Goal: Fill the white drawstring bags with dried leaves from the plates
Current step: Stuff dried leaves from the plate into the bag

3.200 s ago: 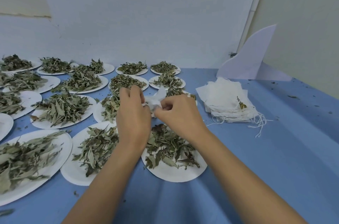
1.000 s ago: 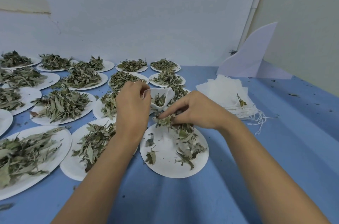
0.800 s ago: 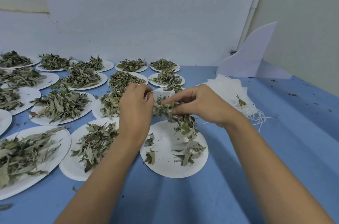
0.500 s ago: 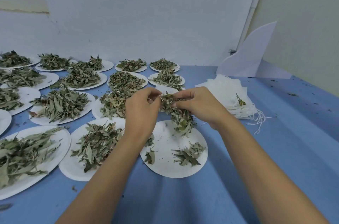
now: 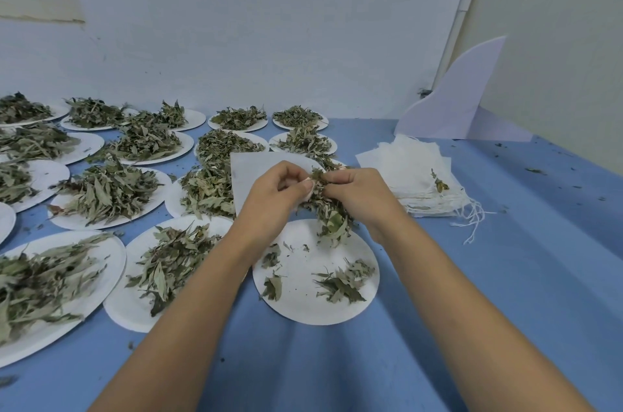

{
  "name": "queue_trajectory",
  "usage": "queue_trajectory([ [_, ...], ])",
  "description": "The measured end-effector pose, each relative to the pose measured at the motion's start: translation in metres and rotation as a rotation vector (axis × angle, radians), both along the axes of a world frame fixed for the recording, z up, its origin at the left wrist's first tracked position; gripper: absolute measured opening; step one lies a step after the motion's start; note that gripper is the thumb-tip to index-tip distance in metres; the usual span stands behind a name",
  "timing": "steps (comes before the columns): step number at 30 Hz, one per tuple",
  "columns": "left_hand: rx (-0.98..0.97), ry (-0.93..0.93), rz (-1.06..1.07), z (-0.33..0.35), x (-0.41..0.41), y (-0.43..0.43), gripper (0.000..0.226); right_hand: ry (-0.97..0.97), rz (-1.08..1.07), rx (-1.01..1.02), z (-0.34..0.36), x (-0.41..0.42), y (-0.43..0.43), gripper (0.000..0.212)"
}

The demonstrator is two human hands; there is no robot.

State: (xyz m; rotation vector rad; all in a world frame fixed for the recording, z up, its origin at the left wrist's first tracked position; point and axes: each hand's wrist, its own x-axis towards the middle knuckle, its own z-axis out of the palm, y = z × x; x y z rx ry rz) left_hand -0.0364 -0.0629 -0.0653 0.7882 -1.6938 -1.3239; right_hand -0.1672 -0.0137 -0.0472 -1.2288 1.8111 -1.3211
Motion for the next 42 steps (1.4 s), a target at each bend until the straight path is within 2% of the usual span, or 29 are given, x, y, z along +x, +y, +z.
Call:
queue_trajectory([
  [4, 0.043, 0.015, -0.011, -0.001, -0.003, 0.000, 0.012, 0.046, -0.058, -0.014, 0.001, 0.010, 0.000, 0.020],
  [10, 0.065, 0.100, 0.082, -0.008, -0.007, 0.000, 0.021, 0.061, 0.066, 0.000, 0.009, 0.013, 0.003, 0.025],
  [14, 0.082, 0.104, 0.109, -0.010, -0.006, -0.001, 0.022, -0.228, 0.113, 0.090, 0.017, 0.011, 0.004, 0.020],
  [16, 0.072, 0.101, 0.108, -0.010, -0.005, -0.001, 0.028, -0.280, 0.158, 0.113, 0.021, 0.010, 0.006, 0.036],
  [18, 0.057, 0.095, 0.121, -0.009, -0.005, 0.000, 0.032, -0.248, 0.189, 0.140, 0.025, 0.009, 0.009, 0.045],
  [21, 0.049, 0.080, 0.169, -0.009, -0.004, -0.001, 0.034, -0.180, 0.204, 0.178, 0.029, 0.009, 0.010, 0.047],
  [25, 0.087, 0.075, 0.186, -0.008, -0.004, -0.003, 0.031, -0.059, 0.144, 0.158, 0.024, 0.011, 0.007, 0.038],
  [32, 0.128, 0.131, 0.219, -0.008, -0.002, -0.006, 0.028, -0.097, 0.077, 0.048, 0.021, 0.015, 0.005, 0.022],
  [39, 0.177, 0.183, 0.324, -0.006, -0.003, -0.006, 0.027, 0.197, 0.023, -0.076, 0.014, 0.020, 0.004, 0.027],
  [40, 0.198, 0.192, 0.331, -0.005, -0.002, -0.006, 0.027, 0.181, 0.032, -0.075, 0.014, 0.019, 0.004, 0.027],
  [42, 0.261, 0.224, 0.342, -0.002, 0.000, -0.006, 0.027, 0.008, 0.068, -0.082, 0.015, 0.018, 0.004, 0.025],
])
